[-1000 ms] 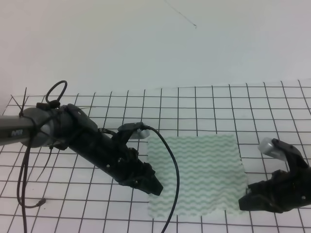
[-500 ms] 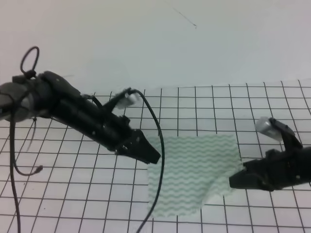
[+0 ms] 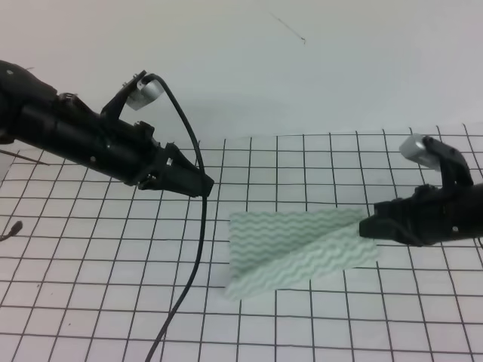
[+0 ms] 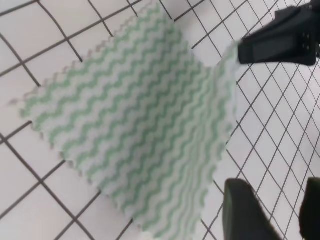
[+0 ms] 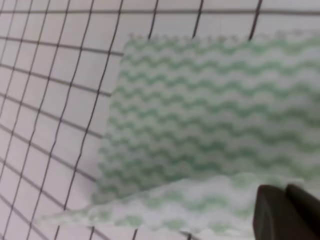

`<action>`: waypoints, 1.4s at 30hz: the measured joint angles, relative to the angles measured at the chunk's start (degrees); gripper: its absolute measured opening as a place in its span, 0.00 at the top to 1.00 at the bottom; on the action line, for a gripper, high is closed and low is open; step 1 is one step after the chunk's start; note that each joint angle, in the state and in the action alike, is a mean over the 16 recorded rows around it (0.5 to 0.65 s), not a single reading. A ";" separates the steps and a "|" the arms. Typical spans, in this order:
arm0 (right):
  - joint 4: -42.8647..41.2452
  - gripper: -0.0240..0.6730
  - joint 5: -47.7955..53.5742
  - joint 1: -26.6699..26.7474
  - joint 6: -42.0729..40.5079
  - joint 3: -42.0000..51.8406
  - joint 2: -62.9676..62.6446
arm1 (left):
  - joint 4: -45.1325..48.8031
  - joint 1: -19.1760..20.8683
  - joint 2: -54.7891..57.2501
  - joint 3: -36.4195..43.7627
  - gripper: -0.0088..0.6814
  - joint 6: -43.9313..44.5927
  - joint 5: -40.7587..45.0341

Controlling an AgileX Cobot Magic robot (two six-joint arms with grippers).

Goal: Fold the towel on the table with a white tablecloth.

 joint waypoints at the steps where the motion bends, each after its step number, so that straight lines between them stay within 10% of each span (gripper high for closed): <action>1: -0.06 0.96 -0.57 0.00 0.04 -0.56 0.25 | 0.01 0.15 -0.18 0.00 0.64 -0.01 0.22; 18: -0.88 0.95 -4.29 0.00 1.25 -8.64 8.16 | 0.61 0.46 -0.55 0.00 0.64 -0.02 1.34; 34: 1.63 0.54 -6.13 0.00 -0.26 -9.50 6.62 | 1.28 0.46 -0.55 0.00 0.64 -0.17 1.34; 42: 2.44 0.55 -4.81 0.00 -7.31 -9.84 3.90 | 1.83 0.45 -0.55 0.00 0.64 -0.35 1.04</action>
